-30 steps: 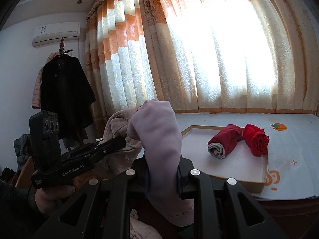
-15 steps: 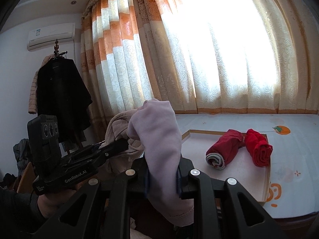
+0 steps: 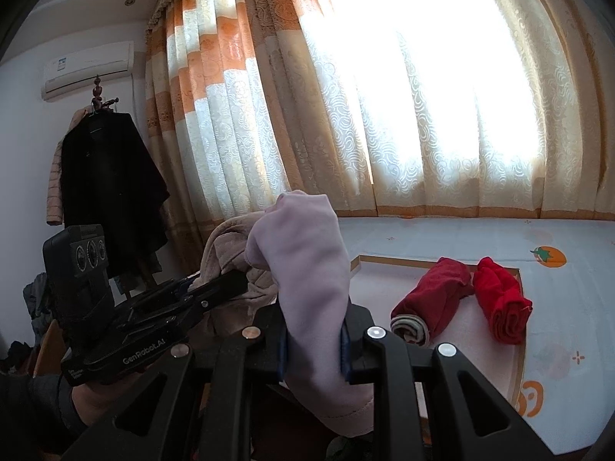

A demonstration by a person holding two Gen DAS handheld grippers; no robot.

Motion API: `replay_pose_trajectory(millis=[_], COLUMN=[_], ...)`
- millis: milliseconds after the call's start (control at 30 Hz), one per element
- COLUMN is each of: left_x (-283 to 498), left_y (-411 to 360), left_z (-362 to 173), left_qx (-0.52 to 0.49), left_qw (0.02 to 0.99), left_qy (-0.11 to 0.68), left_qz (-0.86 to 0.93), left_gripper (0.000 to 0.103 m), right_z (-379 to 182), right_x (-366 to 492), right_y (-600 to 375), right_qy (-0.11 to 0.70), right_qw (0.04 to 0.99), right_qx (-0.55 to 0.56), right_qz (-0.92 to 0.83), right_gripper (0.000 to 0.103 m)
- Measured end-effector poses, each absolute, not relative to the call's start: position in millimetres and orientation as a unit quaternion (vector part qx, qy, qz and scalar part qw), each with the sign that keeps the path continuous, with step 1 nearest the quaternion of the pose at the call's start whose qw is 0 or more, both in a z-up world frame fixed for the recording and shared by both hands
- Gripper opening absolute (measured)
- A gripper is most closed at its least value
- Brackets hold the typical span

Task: Take underwear out of drawer
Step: 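Lower both underwear into the tray beside the red socks and open both tools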

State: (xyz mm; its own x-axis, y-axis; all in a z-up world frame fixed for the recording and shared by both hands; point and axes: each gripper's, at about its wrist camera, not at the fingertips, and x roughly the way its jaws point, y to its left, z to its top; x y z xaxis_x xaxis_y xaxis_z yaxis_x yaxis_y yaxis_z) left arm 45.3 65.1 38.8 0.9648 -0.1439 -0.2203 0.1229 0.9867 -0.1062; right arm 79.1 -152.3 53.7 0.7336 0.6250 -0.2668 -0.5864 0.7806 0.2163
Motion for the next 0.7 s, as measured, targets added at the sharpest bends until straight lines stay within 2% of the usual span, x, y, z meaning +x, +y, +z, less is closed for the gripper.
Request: replay_pose_trajectory(millis=[700], left_x=[130], left_y=[85], left_z=[53], left_qx=[-0.091], left_qw=[0.978], left_qy=[0.177], left_qz=[-0.066], left_gripper=[0.031], right_z=[70], right_x=[171], right_y=[-138], right_qy=[0.223], right_qw=[0.921], right_qx=[0.079], right_qz=[0.311], right_gripper=[0.022])
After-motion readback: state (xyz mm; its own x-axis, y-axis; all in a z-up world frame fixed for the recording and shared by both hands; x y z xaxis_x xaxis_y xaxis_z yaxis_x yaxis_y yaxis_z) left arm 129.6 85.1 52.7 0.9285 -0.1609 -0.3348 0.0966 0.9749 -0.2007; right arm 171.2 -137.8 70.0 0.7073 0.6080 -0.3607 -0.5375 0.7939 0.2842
